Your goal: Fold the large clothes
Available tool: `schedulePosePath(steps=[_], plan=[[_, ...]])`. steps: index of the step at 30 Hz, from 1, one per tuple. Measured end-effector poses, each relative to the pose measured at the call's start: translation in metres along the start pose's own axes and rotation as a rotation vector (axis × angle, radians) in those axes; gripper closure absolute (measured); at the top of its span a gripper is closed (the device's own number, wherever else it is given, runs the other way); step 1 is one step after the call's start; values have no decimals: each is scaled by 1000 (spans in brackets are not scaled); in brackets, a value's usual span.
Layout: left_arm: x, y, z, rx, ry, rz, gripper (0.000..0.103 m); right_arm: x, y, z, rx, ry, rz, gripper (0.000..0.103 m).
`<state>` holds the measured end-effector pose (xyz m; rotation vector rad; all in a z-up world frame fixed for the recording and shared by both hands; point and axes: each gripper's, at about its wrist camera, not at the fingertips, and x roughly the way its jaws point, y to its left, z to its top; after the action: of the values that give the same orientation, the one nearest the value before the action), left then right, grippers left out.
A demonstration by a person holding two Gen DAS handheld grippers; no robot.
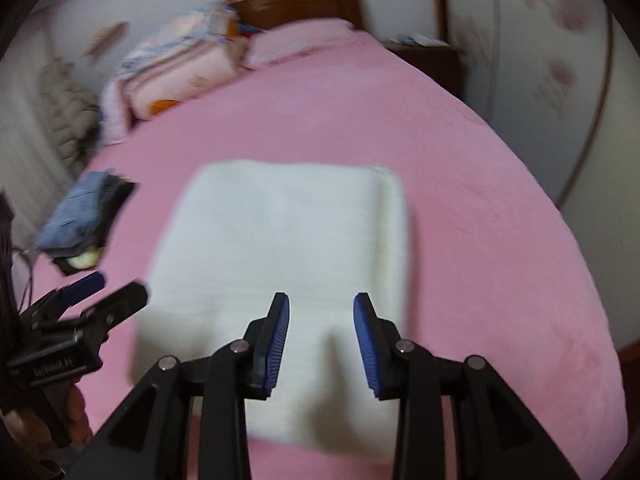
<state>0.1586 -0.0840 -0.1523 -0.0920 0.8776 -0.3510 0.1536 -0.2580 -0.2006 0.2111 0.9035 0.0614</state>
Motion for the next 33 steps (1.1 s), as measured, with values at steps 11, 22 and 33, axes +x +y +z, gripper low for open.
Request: schedulePosePath(steps=[11, 22, 33], plan=[[27, 5, -55, 151, 102, 6, 61, 33, -27, -62, -92, 135, -104, 103], [-11, 21, 4, 48, 125, -82, 7, 5, -41, -17, 77, 164, 23, 86], [-3, 62, 61, -126, 161, -162, 0, -39, -58, 43, 78, -15, 31, 11]])
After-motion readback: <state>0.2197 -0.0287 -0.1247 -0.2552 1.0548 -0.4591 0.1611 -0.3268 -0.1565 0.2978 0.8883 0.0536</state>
